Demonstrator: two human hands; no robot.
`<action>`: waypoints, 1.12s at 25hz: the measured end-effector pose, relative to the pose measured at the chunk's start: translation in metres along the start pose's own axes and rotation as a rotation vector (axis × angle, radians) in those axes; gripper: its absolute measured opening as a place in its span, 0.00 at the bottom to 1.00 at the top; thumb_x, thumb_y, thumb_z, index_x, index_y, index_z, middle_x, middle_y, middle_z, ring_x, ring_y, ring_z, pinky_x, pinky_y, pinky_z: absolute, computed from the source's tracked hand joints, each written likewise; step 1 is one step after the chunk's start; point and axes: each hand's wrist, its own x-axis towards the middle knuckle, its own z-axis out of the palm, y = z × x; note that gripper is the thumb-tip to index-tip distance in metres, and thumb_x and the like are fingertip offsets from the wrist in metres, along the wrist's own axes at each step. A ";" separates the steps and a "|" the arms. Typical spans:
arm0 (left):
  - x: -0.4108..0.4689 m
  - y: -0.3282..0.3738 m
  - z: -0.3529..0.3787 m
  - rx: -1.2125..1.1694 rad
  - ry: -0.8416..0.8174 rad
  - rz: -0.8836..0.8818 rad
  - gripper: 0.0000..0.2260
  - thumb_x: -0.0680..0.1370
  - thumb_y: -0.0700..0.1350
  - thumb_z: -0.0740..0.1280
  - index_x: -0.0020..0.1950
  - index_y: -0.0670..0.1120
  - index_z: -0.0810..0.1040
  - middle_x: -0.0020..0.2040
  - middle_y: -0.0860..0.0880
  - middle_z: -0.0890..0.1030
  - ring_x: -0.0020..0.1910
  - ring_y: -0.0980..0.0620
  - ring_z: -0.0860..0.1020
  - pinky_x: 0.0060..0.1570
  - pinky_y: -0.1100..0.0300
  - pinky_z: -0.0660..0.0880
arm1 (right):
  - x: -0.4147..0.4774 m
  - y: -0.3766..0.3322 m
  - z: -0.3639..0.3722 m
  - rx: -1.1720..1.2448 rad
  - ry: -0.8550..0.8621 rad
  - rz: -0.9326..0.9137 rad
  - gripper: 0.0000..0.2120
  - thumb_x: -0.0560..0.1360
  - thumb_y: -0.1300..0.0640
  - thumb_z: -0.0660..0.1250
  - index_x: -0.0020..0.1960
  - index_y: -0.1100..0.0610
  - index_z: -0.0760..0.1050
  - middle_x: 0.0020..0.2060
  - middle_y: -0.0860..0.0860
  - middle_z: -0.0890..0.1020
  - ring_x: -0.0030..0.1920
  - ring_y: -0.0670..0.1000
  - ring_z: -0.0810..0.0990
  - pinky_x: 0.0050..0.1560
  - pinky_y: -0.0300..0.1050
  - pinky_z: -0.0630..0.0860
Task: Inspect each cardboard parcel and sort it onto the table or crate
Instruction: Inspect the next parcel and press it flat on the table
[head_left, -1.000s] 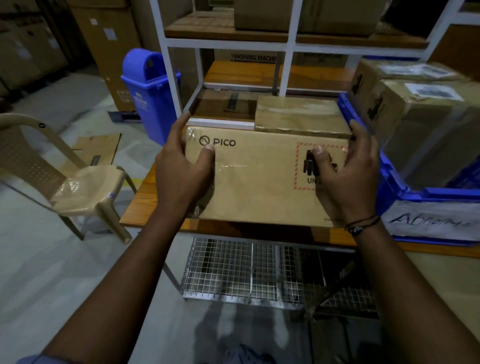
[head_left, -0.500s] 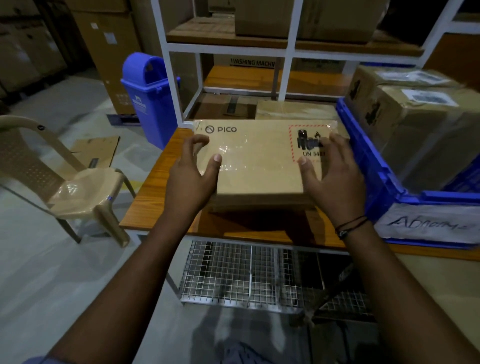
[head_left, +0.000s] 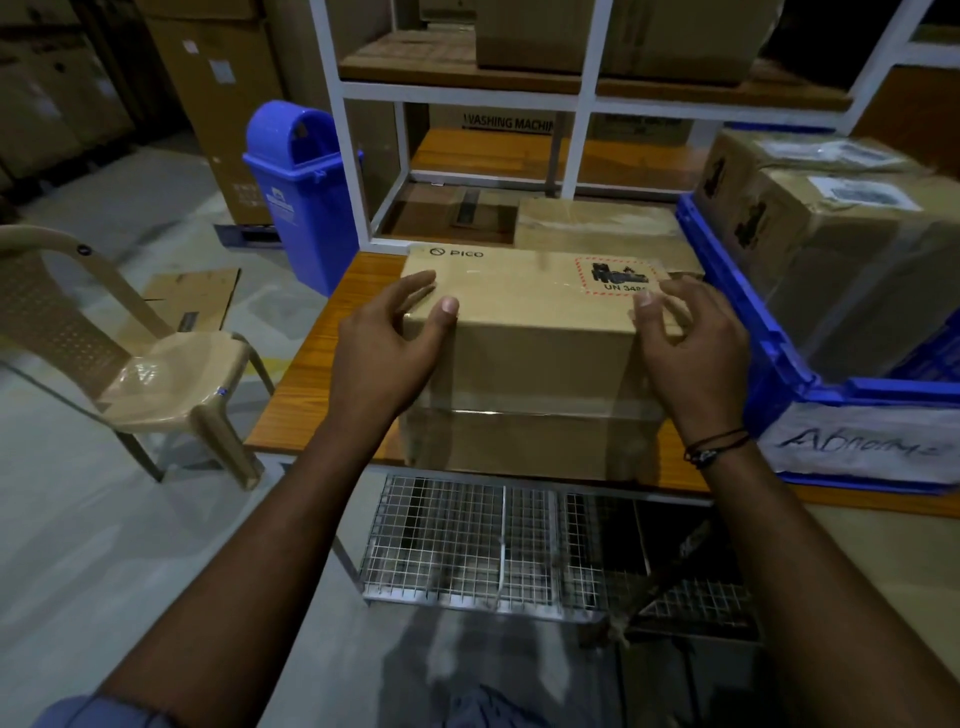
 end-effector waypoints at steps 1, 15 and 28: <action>0.000 -0.002 0.000 0.007 -0.006 0.007 0.21 0.81 0.61 0.67 0.72 0.55 0.79 0.67 0.54 0.82 0.59 0.60 0.77 0.45 0.82 0.67 | 0.001 0.002 0.003 -0.008 0.021 -0.011 0.25 0.82 0.37 0.61 0.62 0.57 0.80 0.63 0.54 0.81 0.62 0.52 0.80 0.58 0.48 0.79; 0.022 -0.036 -0.001 -0.060 -0.079 -0.042 0.19 0.83 0.60 0.64 0.71 0.55 0.78 0.64 0.54 0.79 0.58 0.60 0.76 0.43 0.76 0.69 | -0.067 0.044 0.043 0.507 -0.359 1.078 0.24 0.81 0.28 0.53 0.58 0.44 0.78 0.54 0.52 0.82 0.56 0.59 0.81 0.60 0.63 0.79; 0.005 -0.036 0.004 -0.167 -0.147 0.004 0.12 0.86 0.55 0.60 0.49 0.50 0.74 0.43 0.57 0.78 0.43 0.63 0.77 0.40 0.64 0.71 | 0.020 -0.025 -0.003 0.386 0.076 0.304 0.26 0.69 0.33 0.70 0.57 0.50 0.84 0.60 0.55 0.80 0.57 0.45 0.80 0.59 0.42 0.78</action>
